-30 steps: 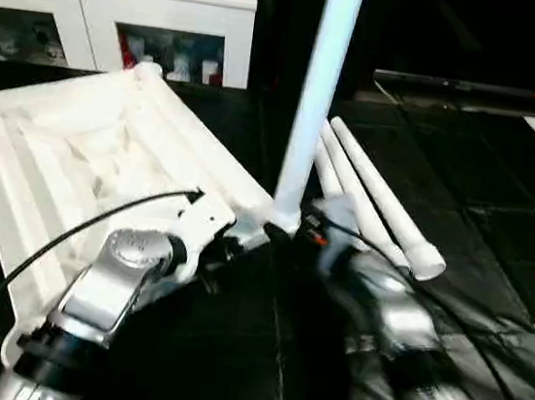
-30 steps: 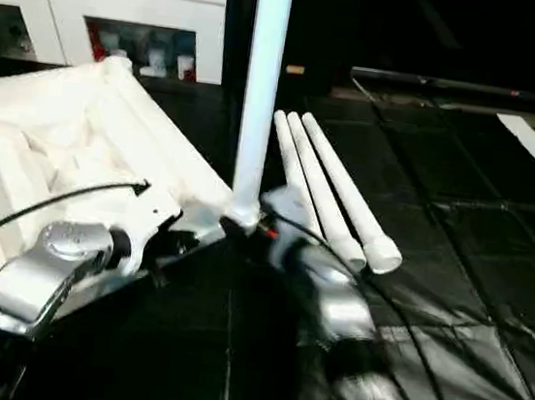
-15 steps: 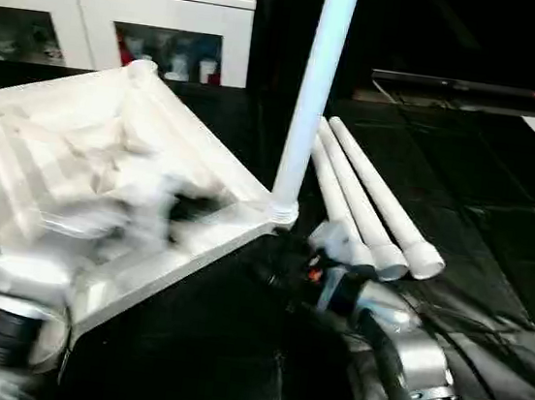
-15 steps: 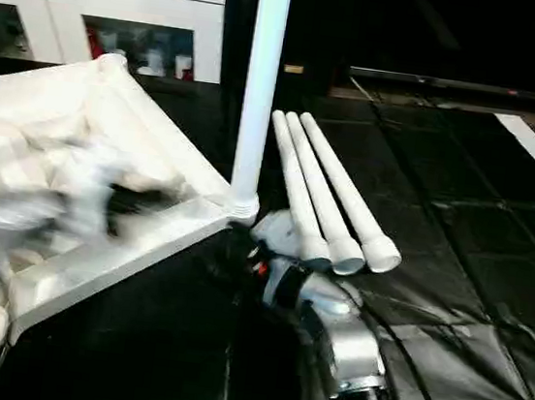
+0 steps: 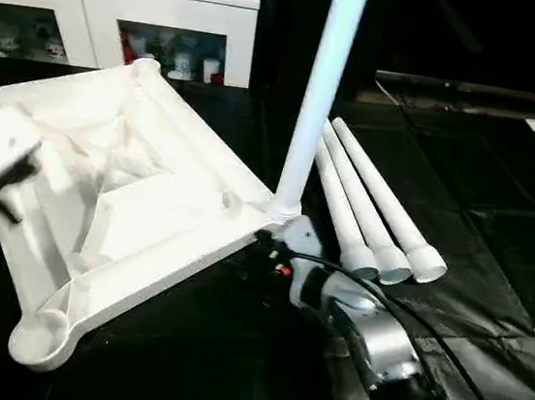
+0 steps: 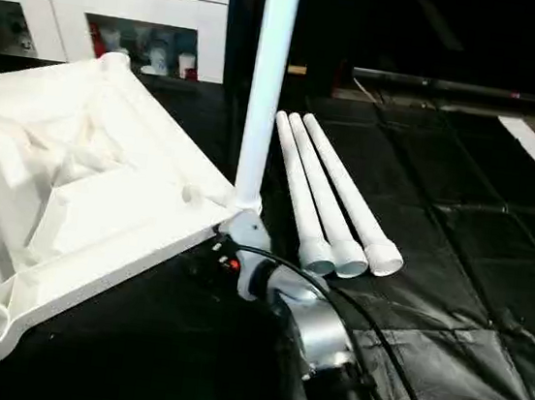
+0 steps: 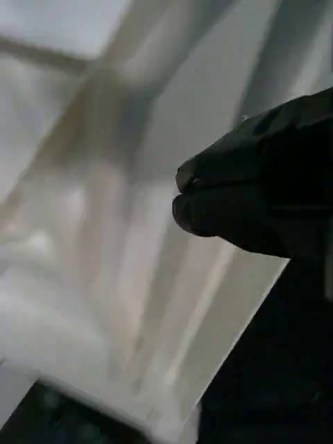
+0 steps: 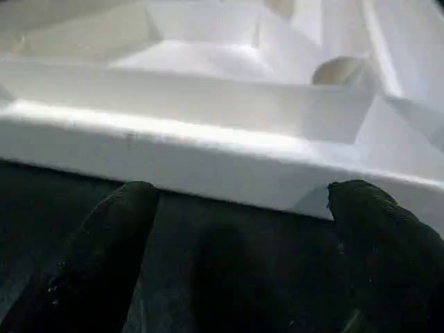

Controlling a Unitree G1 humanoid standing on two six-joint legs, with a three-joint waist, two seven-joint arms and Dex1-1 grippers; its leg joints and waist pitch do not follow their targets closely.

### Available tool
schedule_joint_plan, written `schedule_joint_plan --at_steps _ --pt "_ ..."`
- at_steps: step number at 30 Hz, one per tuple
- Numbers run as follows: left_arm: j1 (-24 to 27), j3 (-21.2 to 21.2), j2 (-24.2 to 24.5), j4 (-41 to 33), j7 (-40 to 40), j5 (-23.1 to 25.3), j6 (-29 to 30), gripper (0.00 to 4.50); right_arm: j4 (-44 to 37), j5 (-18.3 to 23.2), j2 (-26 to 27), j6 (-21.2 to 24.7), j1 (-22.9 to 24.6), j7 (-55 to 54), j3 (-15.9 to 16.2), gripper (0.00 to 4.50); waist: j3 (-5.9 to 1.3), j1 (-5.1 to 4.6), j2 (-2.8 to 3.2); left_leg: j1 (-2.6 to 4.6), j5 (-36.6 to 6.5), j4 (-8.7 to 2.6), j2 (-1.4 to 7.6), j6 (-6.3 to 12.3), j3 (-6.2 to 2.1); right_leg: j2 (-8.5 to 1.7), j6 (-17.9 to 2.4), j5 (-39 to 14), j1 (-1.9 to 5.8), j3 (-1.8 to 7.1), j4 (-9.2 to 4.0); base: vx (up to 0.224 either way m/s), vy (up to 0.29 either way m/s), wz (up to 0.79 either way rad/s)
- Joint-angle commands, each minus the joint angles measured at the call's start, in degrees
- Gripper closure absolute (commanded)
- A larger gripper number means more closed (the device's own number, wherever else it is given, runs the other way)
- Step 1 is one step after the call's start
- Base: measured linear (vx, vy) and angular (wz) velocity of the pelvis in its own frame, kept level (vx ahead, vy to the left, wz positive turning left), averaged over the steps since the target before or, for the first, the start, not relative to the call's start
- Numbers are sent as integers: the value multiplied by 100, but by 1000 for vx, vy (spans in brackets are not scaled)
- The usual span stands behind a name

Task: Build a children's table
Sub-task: Rotate table base

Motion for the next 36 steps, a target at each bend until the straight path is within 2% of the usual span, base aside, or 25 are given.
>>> schedule_joint_plan --at_steps 1,3,8,9,12,13,14,16,18,19,20,21,23,24,25,26,28,30,33,36 --pt "67 -165 82 -40 -107 38 84 448 119 -72 4 -18 -94 -6 26 26 -291 12 199 75 -1618 -445 228 -187 -104 -485 -988 -1105 227 344 -430 0 0 0" --pt "143 -260 94 -72 -170 26 126 448 213 -95 23 -47 -143 -28 48 26 -299 17 179 86 -1672 -444 228 -200 -101 -492 -991 -1168 225 350 -441 0 0 0" --pt "445 -654 291 -331 -469 188 358 448 487 -127 53 -123 -272 -43 77 26 -298 16 183 86 -1659 -441 227 -199 -105 -489 -1020 -1074 227 355 -423 0 0 0" --pt "559 -744 357 -546 -662 147 477 448 639 -148 75 -196 -339 -77 64 26 -297 17 198 95 -1690 -446 237 -209 -109 -492 -1026 -1096 220 355 -422 0 0 0" --pt "687 -824 394 -792 -931 -3 560 448 830 -160 118 -273 -425 -148 23 26 -287 8 187 84 -1657 -442 234 -213 -103 -495 -1114 -1065 223 359 -420 0 0 0" --pt "755 -873 413 -931 -1117 -128 532 448 958 -173 148 -329 -491 -205 1 26 -287 8 187 84 -1657 -442 234 -213 -103 -495 -1114 -1065 223 359 -420 0 0 0" --pt "964 -929 436 -1311 -1637 -550 215 448 1254 -172 236 -427 -661 -318 -63 26 -291 12 189 90 -1664 -436 230 -227 -104 -513 -1138 -1125 223 366 -428 0 0 0" --pt "1038 -941 459 -1426 -1774 -653 85 448 1319 -168 258 -438 -703 -331 -78 26 -281 6 184 79 -1733 -443 230 -229 -107 -508 -1135 -1238 223 365 -436 0 0 0" --pt "1210 -950 493 -1781 -2067 -979 221 448 1464 -178 310 -485 -810 -379 -99 26 -278 7 196 102 -1801 -445 231 -246 -91 -483 -1114 -1296 200 363 -434 0 0 0" --pt "1345 -950 446 -2158 -2332 -1367 355 448 1599 -177 375 -513 -927 -422 -120 26 -281 2 201 116 -1828 -439 237 -268 -88 -487 -1128 -1275 187 367 -422 0 0 0" --pt "1367 -949 430 -2236 -2380 -1450 394 448 1623 -176 388 -518 -950 -429 -123 26 -276 -6 188 89 -1816 -447 228 -283 -92 -486 -1131 -1288 213 362 -414 0 0 0" --pt "1380 -994 340 -2532 -2518 -1728 692 448 1692 -149 443 -543 -1027 -390 -126 26 -283 -9 192 101 -1814 -442 232 -297 -87 -481 -1128 -1261 207 364 -403 0 0 0" --pt "1373 -1030 290 -2655 -2566 -1806 825 448 1735 -138 467 -574 -1061 -356 -119 26 -282 -18 198 90 -1772 -446 231 -311 -89 -470 -1136 -1194 216 358 -394 0 0 0" --pt "1344 -1114 189 -2806 -2622 -1888 977 448 1793 -126 504 -623 -1112 -293 -90 26 -284 -46 140 67 -1647 -437 217 -289 -75 -459 -1119 -1070 237 358 -390 0 0 0" --pt "1337 -1138 171 -2834 -2634 -1901 998 448 1803 -123 512 -631 -1121 -279 -84 26 -289 -51 158 59 -1605 -435 217 -293 -83 -470 -1115 -1059 250 361 -379 0 0 0" --pt "1275 -1263 32 -2973 -2672 -2006 1091 448 1873 -107 562 -694 -1184 -183 -39 26 -295 -78 145 31 -1512 -431 209 -278 -83 -477 -1095 -1021 277 362 -377 0 0 0" --pt "1235 -1329 -56 -3035 -2664 -2070 1099 448 1925 -103 592 -737 -1223 -136 -19 26 -305 -96 146 38 -1399 -410 205 -252 -73 -475 -1110 -917 279 365 -374 0 0 0" --pt "1121 -1482 -265 -3042 -2532 -2043 975 448 2030 -119 641 -798 -1293 -138 -16 26 -306 -130 124 39 -1365 -401 197 -218 -63 -456 -1153 -876 273 361 -376 0 0 0" --pt "836 -1854 -672 -2922 -2324 -1858 844 448 2130 -142 677 -851 -1356 -105 -36 26 -306 -126 132 61 -1442 -397 205 -238 -58 -455 -1125 -980 267 364 -390 0 0 0" --pt "596 -2046 -998 -2754 -2088 -1663 827 448 2183 -171 690 -894 -1382 -83 -60 26 -331 -118 126 45 -1303 -384 201 -257 -60 -448 -1111 -750 297 358 -360 0 0 0"
